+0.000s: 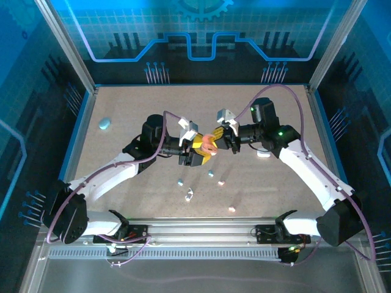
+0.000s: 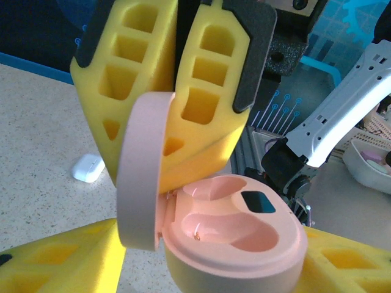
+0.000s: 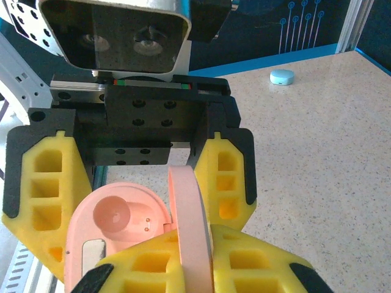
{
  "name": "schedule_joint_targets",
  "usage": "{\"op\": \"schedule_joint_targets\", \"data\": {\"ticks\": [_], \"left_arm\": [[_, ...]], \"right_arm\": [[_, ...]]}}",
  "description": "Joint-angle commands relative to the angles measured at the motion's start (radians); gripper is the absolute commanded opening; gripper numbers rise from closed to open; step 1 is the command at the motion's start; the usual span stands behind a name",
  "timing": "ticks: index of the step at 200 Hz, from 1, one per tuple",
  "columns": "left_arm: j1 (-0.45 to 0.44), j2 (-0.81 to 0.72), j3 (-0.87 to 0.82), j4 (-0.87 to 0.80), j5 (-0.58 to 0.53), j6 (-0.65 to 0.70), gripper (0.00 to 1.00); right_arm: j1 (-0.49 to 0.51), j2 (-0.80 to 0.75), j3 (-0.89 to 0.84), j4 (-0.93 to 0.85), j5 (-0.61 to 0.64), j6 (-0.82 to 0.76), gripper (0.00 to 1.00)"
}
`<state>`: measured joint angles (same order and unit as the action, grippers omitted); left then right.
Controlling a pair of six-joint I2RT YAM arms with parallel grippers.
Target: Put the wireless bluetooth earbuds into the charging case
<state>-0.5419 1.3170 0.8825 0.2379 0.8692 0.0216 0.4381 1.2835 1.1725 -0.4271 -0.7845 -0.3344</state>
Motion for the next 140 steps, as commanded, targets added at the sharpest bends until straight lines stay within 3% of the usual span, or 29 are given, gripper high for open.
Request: {"op": "schedule_joint_targets", "data": {"ticks": [1, 51, 92, 140], "left_arm": [[-0.009, 0.013, 0.032, 0.025, -0.001, -0.015, 0.65], [-0.009, 0.010, 0.035, 0.017, -0.004, -0.017, 0.69], [-0.009, 0.014, 0.041, 0.004, -0.020, -0.009, 0.64], [-0.009, 0.016, 0.042, 0.019, -0.024, -0.017, 0.68]], "right_arm": [[0.017, -0.016, 0.018, 0.004, -0.002, -0.016, 0.11], [0.017, -0.034, 0.001, 0.031, 0.034, -0.010, 0.11], [0.017, -0.039, -0.003, 0.035, 0.028, -0.012, 0.11], [0.019, -0.041, -0.007, 0.037, 0.038, -0.017, 0.11]]}}
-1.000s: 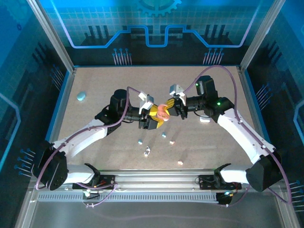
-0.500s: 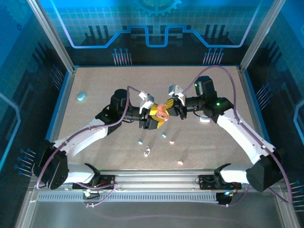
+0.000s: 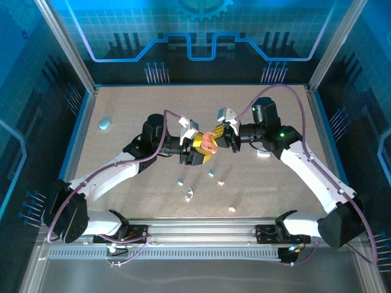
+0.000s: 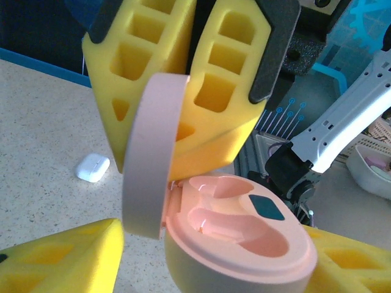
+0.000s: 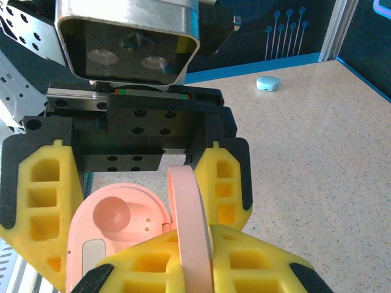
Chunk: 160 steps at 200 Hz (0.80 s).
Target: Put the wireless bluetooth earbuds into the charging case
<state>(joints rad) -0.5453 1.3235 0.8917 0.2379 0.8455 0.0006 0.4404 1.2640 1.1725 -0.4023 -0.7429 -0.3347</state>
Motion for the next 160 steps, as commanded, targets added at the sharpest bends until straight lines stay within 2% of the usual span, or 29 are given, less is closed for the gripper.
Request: {"op": "schedule_joint_targets", "data": {"ticks": [1, 128, 160], "left_arm": [[-0.005, 0.009, 0.032, 0.019, 0.000, 0.004, 0.68], [-0.004, 0.014, 0.032, 0.038, 0.000, -0.007, 0.70], [-0.005, 0.017, 0.031, 0.034, 0.004, -0.006, 0.65]], "right_arm": [[0.017, -0.021, -0.008, 0.012, -0.003, -0.017, 0.11], [0.025, -0.020, -0.011, 0.010, 0.018, -0.028, 0.12], [0.027, -0.021, -0.011, 0.011, 0.016, -0.028, 0.12]]}}
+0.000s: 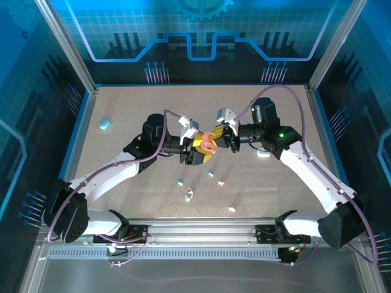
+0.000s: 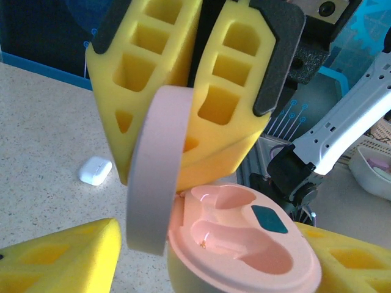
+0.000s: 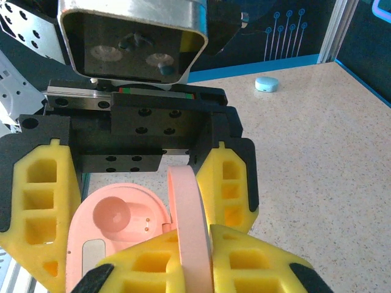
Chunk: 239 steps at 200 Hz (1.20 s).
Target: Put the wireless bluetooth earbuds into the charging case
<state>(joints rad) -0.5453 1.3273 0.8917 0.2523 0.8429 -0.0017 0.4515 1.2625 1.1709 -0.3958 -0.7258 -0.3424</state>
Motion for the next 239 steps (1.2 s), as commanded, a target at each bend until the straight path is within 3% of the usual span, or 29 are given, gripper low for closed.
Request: {"op": "schedule_joint_targets", "data": {"ticks": [1, 56, 92, 151, 197, 221, 239], "left_arm": [[-0.005, 0.013, 0.031, 0.020, 0.007, -0.003, 0.64], [-0.005, 0.007, 0.030, 0.015, -0.008, 0.001, 0.42], [-0.004, -0.001, 0.019, 0.019, -0.013, 0.003, 0.38], [-0.004, -0.025, -0.022, 0.074, -0.052, -0.004, 0.36], [-0.003, -0.028, -0.080, 0.213, -0.136, -0.055, 0.35], [-0.004, -0.032, -0.094, 0.244, -0.178, -0.058, 0.35], [-0.002, -0.045, -0.116, 0.278, -0.238, -0.062, 0.35]], "right_arm": [[0.016, -0.020, -0.010, 0.004, -0.001, -0.020, 0.12], [0.018, -0.021, -0.010, -0.010, -0.002, -0.030, 0.12], [0.018, -0.023, -0.007, -0.017, -0.002, -0.008, 0.16], [-0.013, -0.038, 0.036, -0.014, 0.050, 0.220, 0.38], [-0.051, -0.089, 0.094, -0.066, 0.001, 0.408, 0.54], [-0.065, -0.163, 0.094, -0.081, 0.135, 0.495, 0.65], [-0.088, -0.224, 0.079, -0.118, 0.280, 0.545, 0.68]]}}
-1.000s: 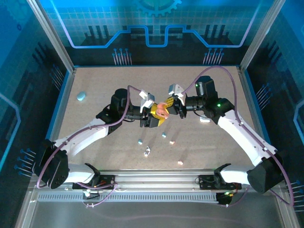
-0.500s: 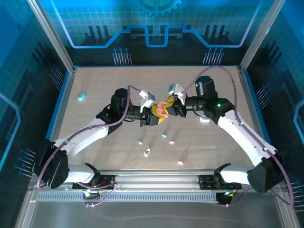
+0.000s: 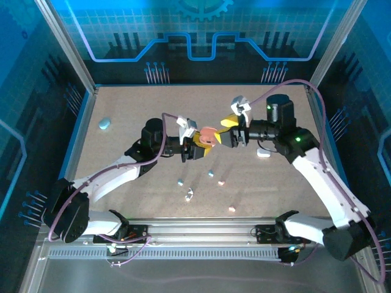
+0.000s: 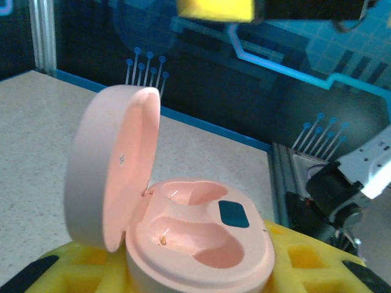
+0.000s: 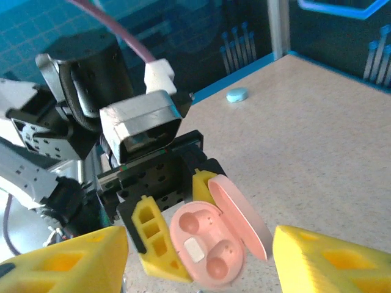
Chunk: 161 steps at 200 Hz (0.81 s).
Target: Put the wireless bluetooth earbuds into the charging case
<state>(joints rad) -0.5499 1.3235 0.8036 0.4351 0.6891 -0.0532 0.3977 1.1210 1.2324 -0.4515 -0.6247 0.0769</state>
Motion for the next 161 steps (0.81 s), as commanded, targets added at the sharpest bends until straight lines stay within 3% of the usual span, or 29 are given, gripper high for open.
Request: {"op": "schedule_joint_targets", "data": {"ticks": [1, 12, 33, 56, 76, 121, 161], "left_arm": [[0.003, -0.042, -0.030, 0.097, -0.086, -0.010, 0.35], [0.004, -0.051, -0.049, 0.124, -0.112, -0.014, 0.35], [0.009, -0.067, -0.070, 0.166, -0.150, -0.026, 0.35], [0.011, -0.094, -0.093, 0.203, -0.197, -0.036, 0.35], [0.010, -0.118, -0.108, 0.219, -0.216, -0.039, 0.35], [0.010, -0.162, -0.127, 0.218, -0.247, -0.030, 0.35], [0.011, -0.181, -0.130, 0.192, -0.241, -0.018, 0.35]], "right_arm": [[-0.036, -0.085, 0.015, -0.064, 0.188, 0.129, 0.68], [-0.058, -0.112, -0.004, -0.107, 0.310, 0.171, 0.68], [-0.127, -0.119, -0.053, -0.241, 0.460, 0.283, 0.55], [-0.183, -0.092, -0.172, -0.303, 0.396, 0.391, 0.48], [-0.173, -0.053, -0.303, -0.268, 0.289, 0.476, 0.42], [-0.026, 0.075, -0.512, -0.160, 0.271, 0.639, 0.35], [0.149, 0.106, -0.562, -0.222, 0.385, 0.704, 0.37]]}}
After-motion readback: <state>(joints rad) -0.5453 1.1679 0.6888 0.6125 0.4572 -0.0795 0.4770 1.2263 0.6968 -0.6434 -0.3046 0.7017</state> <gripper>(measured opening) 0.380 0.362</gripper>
